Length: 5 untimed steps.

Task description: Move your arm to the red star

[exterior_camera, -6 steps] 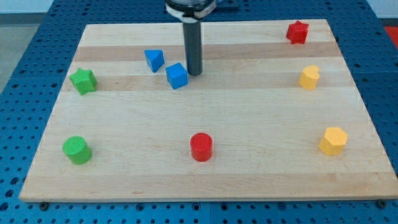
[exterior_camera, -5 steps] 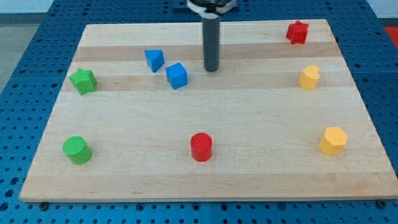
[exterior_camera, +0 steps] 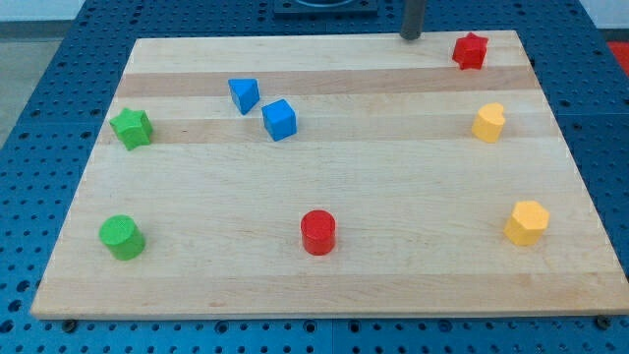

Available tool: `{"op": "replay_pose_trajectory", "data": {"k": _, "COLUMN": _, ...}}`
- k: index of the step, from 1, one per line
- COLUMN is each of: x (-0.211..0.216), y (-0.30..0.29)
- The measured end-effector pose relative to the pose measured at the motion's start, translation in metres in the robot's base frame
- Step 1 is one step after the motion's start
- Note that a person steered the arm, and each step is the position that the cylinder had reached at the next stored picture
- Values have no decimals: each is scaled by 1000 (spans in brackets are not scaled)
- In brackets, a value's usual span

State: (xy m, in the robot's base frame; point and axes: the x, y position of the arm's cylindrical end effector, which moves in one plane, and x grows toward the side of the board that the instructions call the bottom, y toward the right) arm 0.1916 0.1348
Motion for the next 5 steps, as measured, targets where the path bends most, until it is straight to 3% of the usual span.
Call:
{"op": "replay_pose_trajectory", "data": {"k": 2, "x": 0, "y": 138}}
{"op": "replay_pose_trajectory", "data": {"k": 3, "x": 0, "y": 181}}
{"op": "replay_pose_trajectory", "data": {"k": 5, "x": 0, "y": 164}}
